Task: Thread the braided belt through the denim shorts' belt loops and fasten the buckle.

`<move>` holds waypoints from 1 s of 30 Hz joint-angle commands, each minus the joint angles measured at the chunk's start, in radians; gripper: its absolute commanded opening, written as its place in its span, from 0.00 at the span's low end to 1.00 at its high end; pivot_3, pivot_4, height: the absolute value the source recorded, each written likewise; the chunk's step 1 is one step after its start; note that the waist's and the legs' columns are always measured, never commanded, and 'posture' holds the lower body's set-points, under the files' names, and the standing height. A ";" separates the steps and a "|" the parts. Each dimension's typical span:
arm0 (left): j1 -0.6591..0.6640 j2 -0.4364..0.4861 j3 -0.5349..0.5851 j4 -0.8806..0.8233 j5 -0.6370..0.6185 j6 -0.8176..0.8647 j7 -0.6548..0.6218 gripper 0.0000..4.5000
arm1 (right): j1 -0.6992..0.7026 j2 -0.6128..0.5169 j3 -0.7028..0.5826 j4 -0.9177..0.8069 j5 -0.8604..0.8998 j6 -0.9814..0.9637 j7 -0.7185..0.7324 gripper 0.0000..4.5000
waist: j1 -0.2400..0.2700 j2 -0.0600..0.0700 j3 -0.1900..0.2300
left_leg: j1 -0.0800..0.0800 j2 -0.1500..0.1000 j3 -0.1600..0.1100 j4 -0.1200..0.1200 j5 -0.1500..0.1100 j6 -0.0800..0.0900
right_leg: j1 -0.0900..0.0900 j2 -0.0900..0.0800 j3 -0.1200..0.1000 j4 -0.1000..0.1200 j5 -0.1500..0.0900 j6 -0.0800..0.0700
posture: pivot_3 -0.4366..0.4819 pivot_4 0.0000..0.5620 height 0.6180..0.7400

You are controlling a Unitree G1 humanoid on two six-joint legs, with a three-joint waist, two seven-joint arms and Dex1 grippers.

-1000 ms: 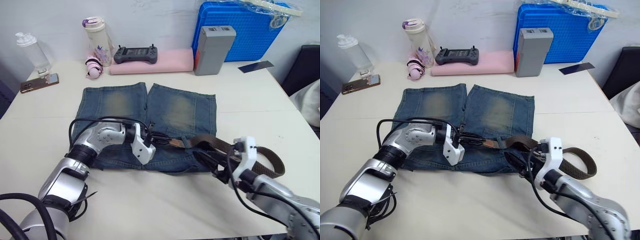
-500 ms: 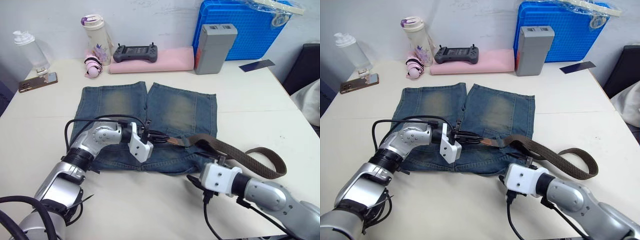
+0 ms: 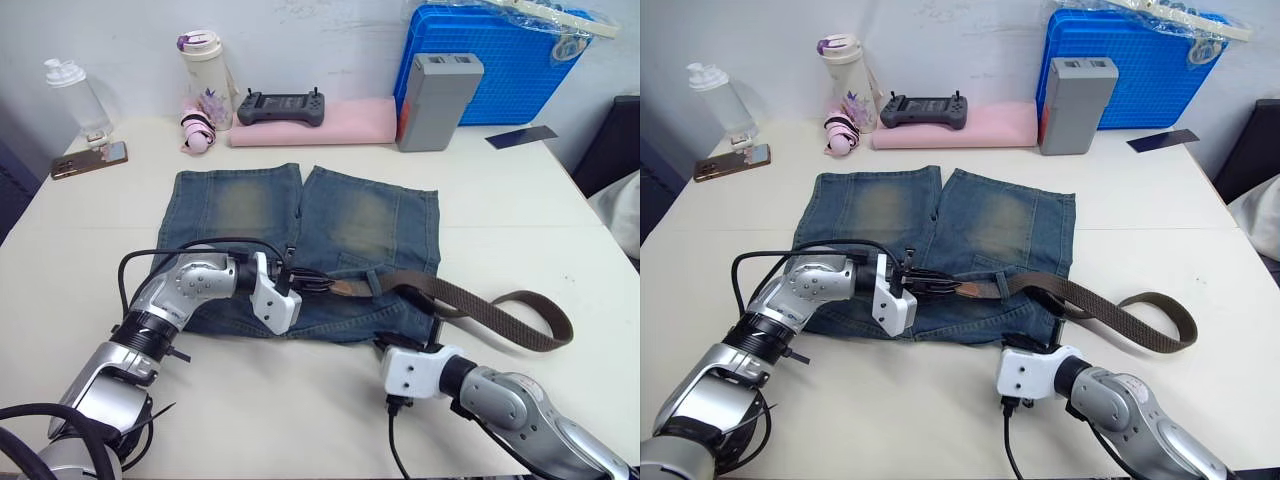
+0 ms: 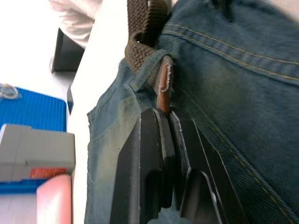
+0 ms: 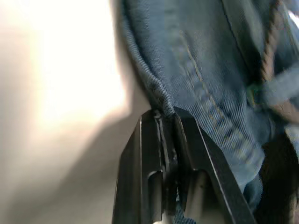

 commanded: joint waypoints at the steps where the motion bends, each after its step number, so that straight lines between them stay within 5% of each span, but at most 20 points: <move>1: 0.030 0.051 0.043 -0.029 0.014 -0.021 0.016 0.00 | 0.049 -0.031 -0.169 0.059 -0.003 0.090 0.019 0.01 | 0.001 0.000 0.000 | 0.000 0.000 0.000 0.000 0.000 0.000 | 0.000 0.000 0.000 0.000 0.000 0.000 | 0.48 0.27 0.35; 12: 0.077 0.064 0.056 -0.093 0.075 -0.029 0.113 0.00 | 0.258 -0.111 -0.521 0.122 0.081 0.020 0.120 0.01 | 0.028 0.001 0.001 | -0.001 -0.002 0.001 0.002 -0.003 0.003 | 0.001 -0.001 0.000 -0.001 0.000 0.000 | 0.48 0.27 0.35; 16: 0.092 0.044 0.064 -0.101 0.185 -0.053 0.193 0.00 | 0.216 -0.060 -0.522 0.085 0.111 0.088 0.139 0.01 | 0.031 0.001 0.001 | -0.001 -0.001 0.000 0.003 -0.003 0.003 | 0.001 -0.001 0.000 -0.001 0.000 0.000 | 0.48 0.27 0.35; 30: 0.092 0.009 0.089 -0.162 0.197 -0.049 0.279 0.00 | 0.131 0.074 -0.544 -0.029 0.190 0.321 0.164 0.01 | 0.025 0.001 0.001 | -0.001 -0.001 0.000 0.003 -0.003 0.003 | 0.001 -0.001 0.000 -0.001 0.000 0.000 | 0.48 0.27 0.35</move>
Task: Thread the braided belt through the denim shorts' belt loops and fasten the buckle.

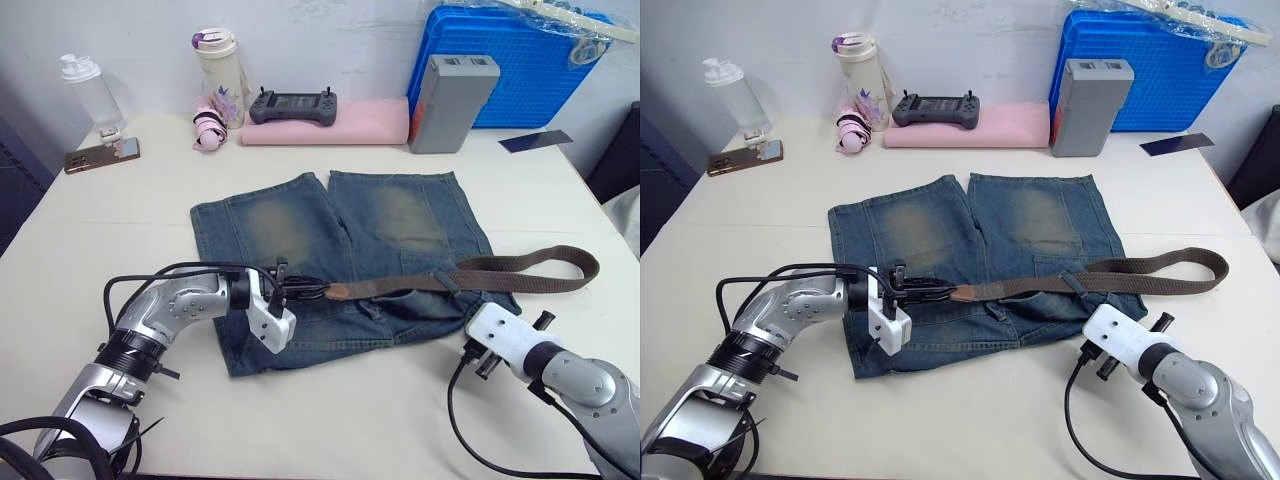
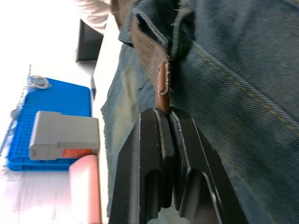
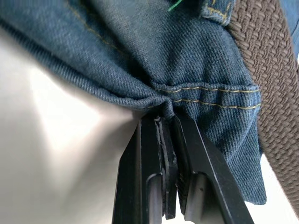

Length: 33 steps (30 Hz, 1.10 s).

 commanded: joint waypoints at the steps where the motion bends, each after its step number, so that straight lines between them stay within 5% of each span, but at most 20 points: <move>1: -0.027 -0.021 0.029 -0.040 0.001 -0.003 0.040 0.00 | -0.038 0.020 -0.040 -0.045 0.041 0.055 0.008 0.14 | -0.001 0.000 0.000 | 0.000 0.000 0.000 0.000 0.000 0.000 | 0.000 0.000 0.000 0.000 0.000 0.000 | 0.48 0.27 0.35; 3: -0.041 -0.029 0.031 -0.044 0.002 0.000 0.047 0.00 | -0.057 0.020 -0.056 -0.069 0.079 0.085 0.034 0.25 | -0.002 0.000 0.000 | 0.000 0.000 0.000 0.000 0.000 0.000 | 0.000 0.000 0.000 0.000 0.000 0.000 | 0.48 0.27 0.35; 10: -0.071 -0.032 0.032 -0.057 -0.023 0.009 0.046 0.00 | -0.200 0.042 -0.259 -0.176 0.362 0.315 0.164 0.98 | -0.006 0.002 0.001 | 0.000 0.001 0.001 0.000 0.000 -0.001 | -0.001 0.001 0.000 0.000 0.000 0.000 | 0.48 0.27 0.35; 15: -0.088 -0.035 0.030 -0.051 -0.018 0.004 0.048 0.00 | -0.338 0.102 -0.429 -0.236 0.690 0.615 0.234 0.99 | -0.003 0.001 0.002 | 0.000 0.001 0.000 0.000 0.000 -0.001 | 0.000 0.000 0.000 0.000 0.000 0.000 | 0.48 0.27 0.35; 20: -0.096 -0.039 0.024 -0.047 -0.013 -0.001 0.050 0.00 | -0.479 0.362 -0.574 -0.200 0.963 0.964 0.160 0.99 | -0.004 0.001 0.002 | 0.000 0.002 0.000 -0.001 0.000 -0.001 | 0.000 0.000 0.000 -0.001 0.000 0.000 | 0.48 0.27 0.35; 27: -0.103 -0.038 0.031 -0.059 0.037 -0.077 0.089 0.00 | -0.389 0.874 -0.677 -0.049 1.394 0.972 -0.371 0.99 | -0.009 0.004 0.003 | 0.000 0.001 0.000 -0.003 0.000 -0.001 | -0.001 0.000 0.000 0.000 0.000 0.000 | 0.48 0.27 0.35; 30: -0.092 -0.030 0.039 -0.064 0.063 -0.118 0.114 0.00 | -0.244 0.801 -0.502 0.037 1.823 0.676 -0.789 0.99 | -0.013 0.008 0.005 | 0.000 -0.001 0.000 -0.001 0.000 0.000 | -0.002 0.000 0.001 0.002 0.000 -0.001 | 0.48 0.27 0.35; 33: -0.072 -0.010 0.039 -0.060 0.083 -0.151 0.123 0.00 | -0.181 0.708 -0.372 0.056 2.077 0.408 -1.015 0.99 | -0.023 0.010 0.006 | -0.001 -0.001 0.001 -0.001 -0.001 0.000 | -0.004 -0.001 0.003 0.006 0.000 -0.001 | 0.48 0.27 0.35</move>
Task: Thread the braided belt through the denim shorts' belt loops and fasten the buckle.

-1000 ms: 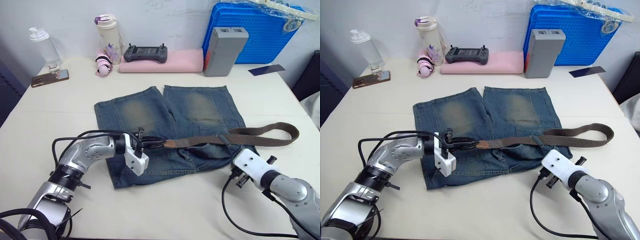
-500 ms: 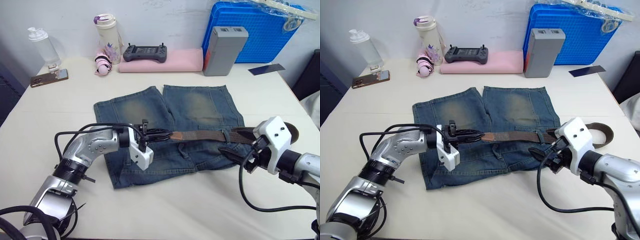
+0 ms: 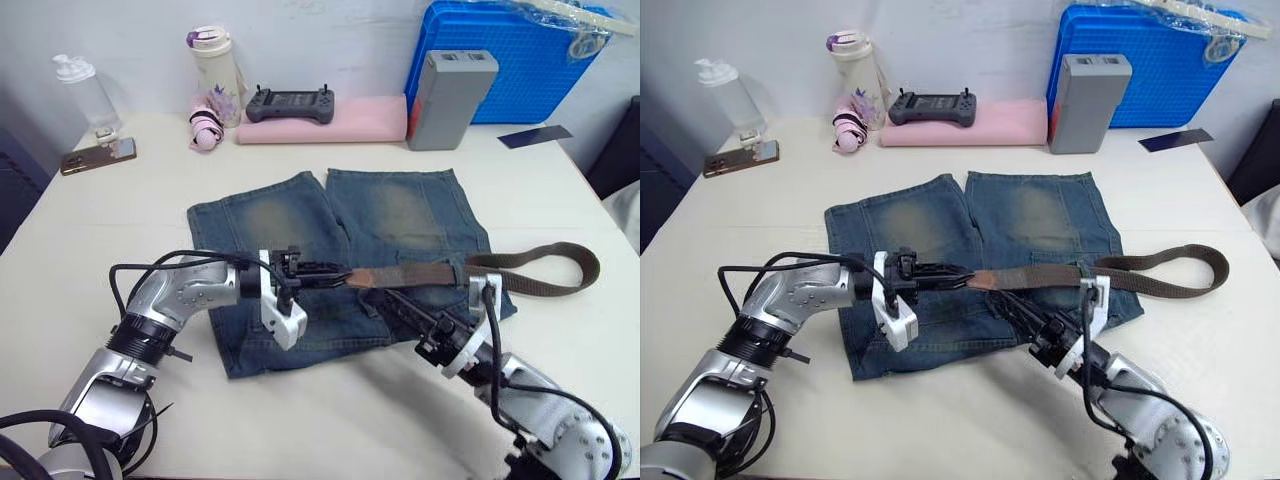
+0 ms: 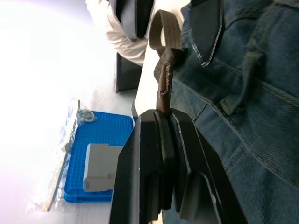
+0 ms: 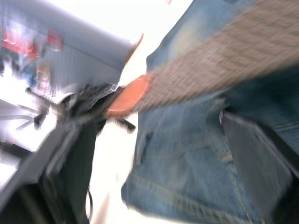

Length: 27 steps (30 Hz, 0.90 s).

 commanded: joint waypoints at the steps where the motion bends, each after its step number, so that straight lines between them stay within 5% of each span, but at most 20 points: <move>1: 0.012 0.018 0.018 -0.028 0.020 -0.045 0.031 0.00 | 0.022 -0.078 0.115 -0.011 0.276 -0.294 -0.218 0.99 | -0.011 0.002 0.001 | 0.000 0.000 0.001 0.000 0.000 0.000 | 0.000 0.000 0.001 0.000 0.000 0.000 | 0.48 0.27 0.35; 12: 0.053 0.045 0.044 -0.076 0.008 -0.028 0.040 0.00 | 0.032 -0.167 0.269 -0.023 0.288 -0.604 -0.258 0.99 | -0.030 0.002 0.001 | 0.001 0.002 0.003 0.000 0.000 0.000 | -0.001 0.003 0.004 0.001 0.000 0.000 | 0.48 0.27 0.35; 15: 0.058 0.048 0.046 -0.085 0.006 -0.020 0.039 0.00 | 0.035 -0.187 0.299 -0.029 0.288 -0.627 -0.245 0.81 | -0.030 0.002 0.001 | 0.001 0.002 0.003 0.000 0.000 0.000 | -0.001 0.003 0.004 0.001 0.000 0.001 | 0.48 0.27 0.35; 22: 0.073 0.057 0.046 -0.108 -0.006 -0.004 0.037 0.00 | 0.033 -0.204 0.339 -0.033 0.288 -0.677 -0.226 0.01 | -0.031 0.002 0.001 | 0.001 0.002 0.003 0.000 0.000 0.000 | -0.001 0.003 0.004 0.001 0.000 0.000 | 0.48 0.27 0.35; 27: 0.091 0.067 0.024 -0.128 -0.077 0.027 0.006 0.00 | 0.027 -0.210 0.362 -0.028 0.288 -0.699 -0.214 0.01 | -0.032 0.002 0.001 | 0.001 0.002 0.003 0.000 0.000 0.000 | -0.001 0.003 0.004 0.001 0.000 0.000 | 0.48 0.27 0.35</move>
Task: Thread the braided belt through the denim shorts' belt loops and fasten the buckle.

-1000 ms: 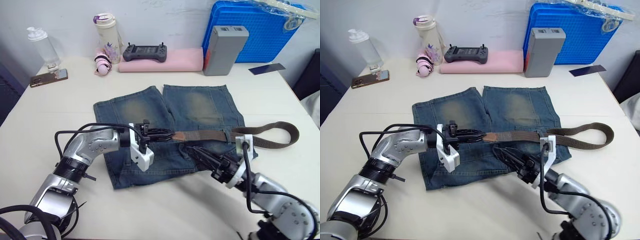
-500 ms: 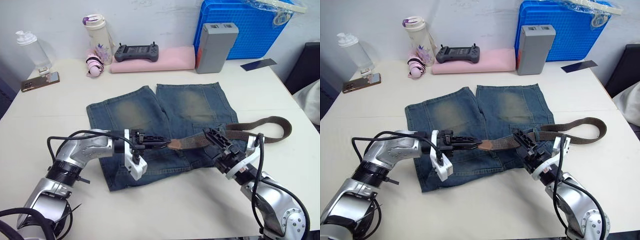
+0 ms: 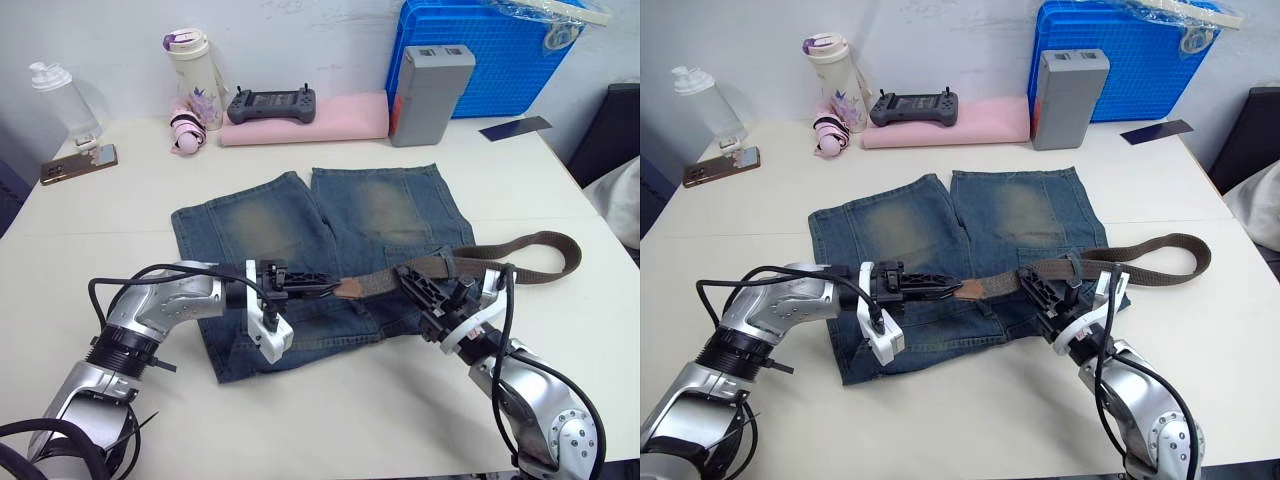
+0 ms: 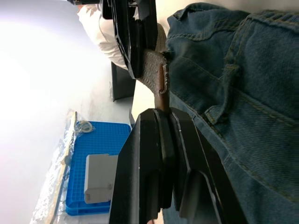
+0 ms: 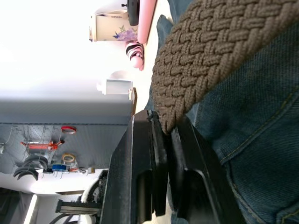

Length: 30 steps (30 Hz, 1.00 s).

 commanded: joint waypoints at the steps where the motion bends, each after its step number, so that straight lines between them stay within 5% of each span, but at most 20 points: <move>1: 0.018 0.017 0.001 -0.052 -0.105 0.034 -0.029 0.00 | -0.008 -0.007 0.008 -0.030 0.025 -0.033 0.030 0.01 | 0.000 0.000 0.000 | 0.000 0.000 0.000 0.000 0.000 0.000 | 0.000 0.000 0.000 0.000 0.000 0.000 | 0.48 0.27 0.35; 2: 0.025 0.020 -0.003 -0.056 -0.138 0.054 -0.042 0.17 | -0.008 -0.007 0.006 -0.027 0.025 -0.039 0.035 0.00 | -0.001 0.000 0.000 | 0.000 0.000 0.000 0.000 0.000 0.000 | 0.000 0.000 0.000 0.000 0.000 0.000 | 0.48 0.27 0.35; 9: 0.196 0.052 0.000 -0.224 -0.568 0.559 -0.290 0.81 | 0.037 -0.141 -0.031 -0.018 0.006 -0.003 0.155 0.00 | -0.008 0.002 0.001 | 0.000 0.000 0.000 0.000 0.000 0.000 | 0.000 0.000 0.000 0.000 0.000 0.000 | 0.48 0.27 0.35; 14: 0.317 0.097 0.056 -0.338 -0.702 0.734 -0.383 0.81 | 0.085 -0.245 -0.075 0.009 -0.004 0.025 0.253 0.00 | -0.006 0.004 0.003 | 0.000 0.000 -0.001 0.000 0.000 0.000 | 0.001 0.000 0.000 -0.002 0.000 0.000 | 0.48 0.27 0.35; 30: 0.389 0.048 0.111 -0.423 -0.655 0.820 -0.425 0.81 | -0.012 -0.209 -0.063 0.127 -0.270 -0.032 0.325 0.00 | 0.019 0.005 0.003 | 0.001 0.000 -0.001 0.000 0.000 0.001 | 0.003 0.000 0.000 -0.005 0.000 0.000 | 0.48 0.27 0.35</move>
